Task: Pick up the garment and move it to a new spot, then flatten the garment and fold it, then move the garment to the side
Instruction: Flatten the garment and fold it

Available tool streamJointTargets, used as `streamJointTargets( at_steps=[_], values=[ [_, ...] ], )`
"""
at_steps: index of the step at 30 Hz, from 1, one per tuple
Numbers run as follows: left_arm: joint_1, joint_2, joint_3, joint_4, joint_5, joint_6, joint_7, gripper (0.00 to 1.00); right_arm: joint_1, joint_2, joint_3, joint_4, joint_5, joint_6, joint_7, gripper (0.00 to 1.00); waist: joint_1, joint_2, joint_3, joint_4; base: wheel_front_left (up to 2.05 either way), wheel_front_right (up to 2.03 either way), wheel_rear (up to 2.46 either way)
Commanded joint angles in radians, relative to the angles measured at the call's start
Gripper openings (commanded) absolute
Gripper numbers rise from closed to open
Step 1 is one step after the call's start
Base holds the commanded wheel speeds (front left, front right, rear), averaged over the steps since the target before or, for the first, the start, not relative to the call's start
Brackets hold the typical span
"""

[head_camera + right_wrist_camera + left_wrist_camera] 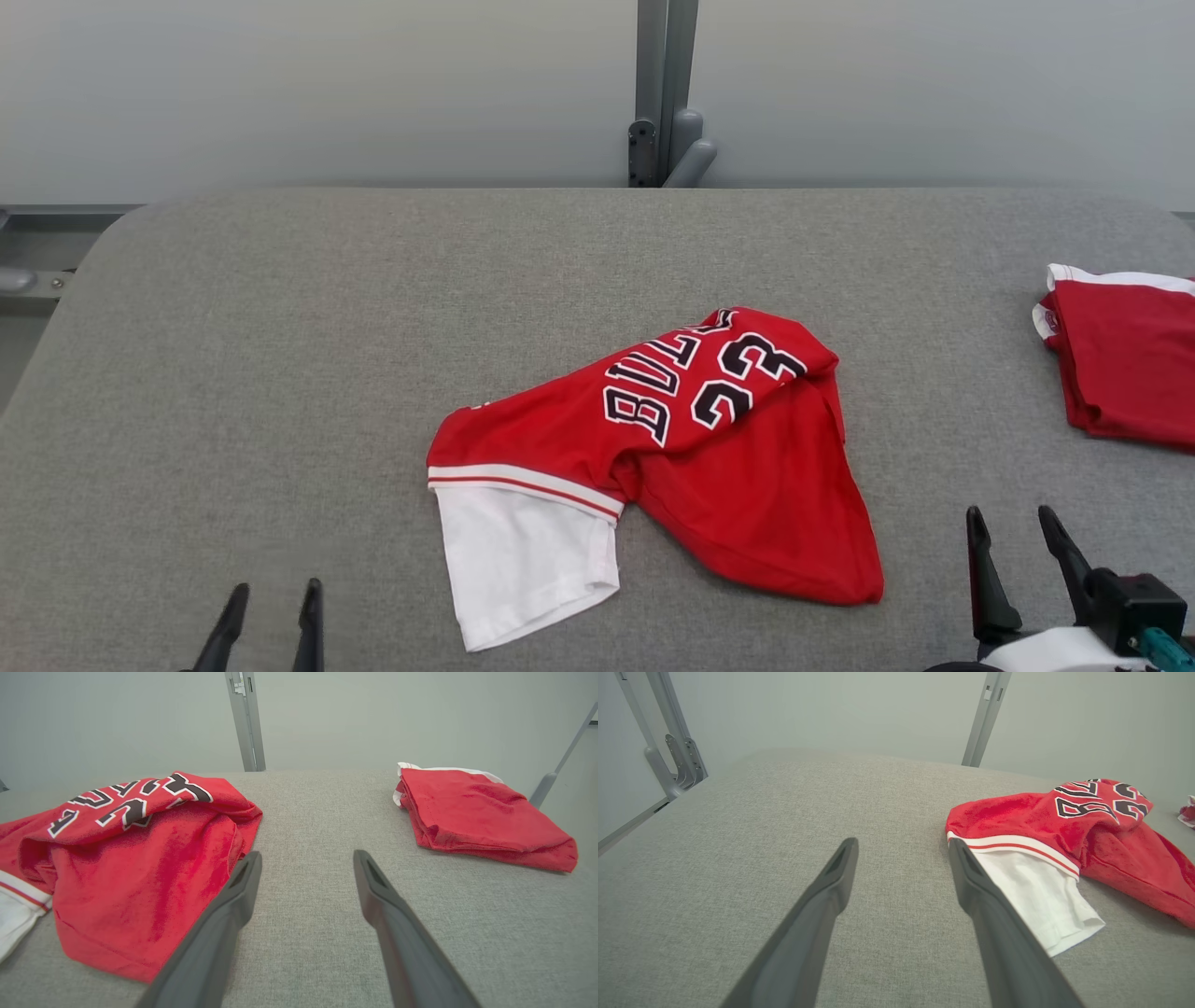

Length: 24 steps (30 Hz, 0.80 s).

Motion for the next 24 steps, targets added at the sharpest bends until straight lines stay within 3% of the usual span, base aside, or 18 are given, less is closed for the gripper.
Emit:
streamJointTargets(
  at_steps=[1, 4, 7, 15, 24],
  values=[
    [-0.015, 0.006, 0.019, 0.009, -0.008, -0.003, 0.0, 1.0, -0.023, -0.003, 0.009, -0.018, 0.016, -0.001, -0.001, 1.0, 0.0001, 0.0, 0.003, -0.003, 0.0, 0.0, 0.0],
    [-0.044, 0.012, 0.014, -0.006, -0.018, 0.003, 0.037, 1.0, -0.031, -0.001, 0.07, -0.008, 0.022, -0.001, -0.001, 1.0, 0.0001, 0.0, 0.01, -0.004, 0.0, 0.0, 0.0],
    [-0.06, 0.03, -0.021, -0.047, -0.015, 0.003, 0.155, 1.0, -0.057, -0.02, 0.15, 0.029, 0.003, -0.001, 0.049, 1.0, 0.0001, 0.0, 0.015, -0.004, 0.0, 0.0, 0.0],
    [-0.108, -0.065, -0.103, -0.076, -0.117, 0.039, 0.422, 1.0, -0.076, -0.048, 0.227, 0.075, 0.01, -0.001, 0.28, 1.0, 0.0001, 0.0, 0.07, 0.005, 0.0, 0.0, 0.0],
    [-0.187, -0.082, -0.171, 0.016, -0.119, 0.037, 0.464, 1.0, -0.138, -0.039, 0.259, 0.148, -0.02, -0.001, 0.34, 1.0, 0.0001, 0.0, 0.14, 0.003, 0.0, 0.0, 0.0]
  ],
)
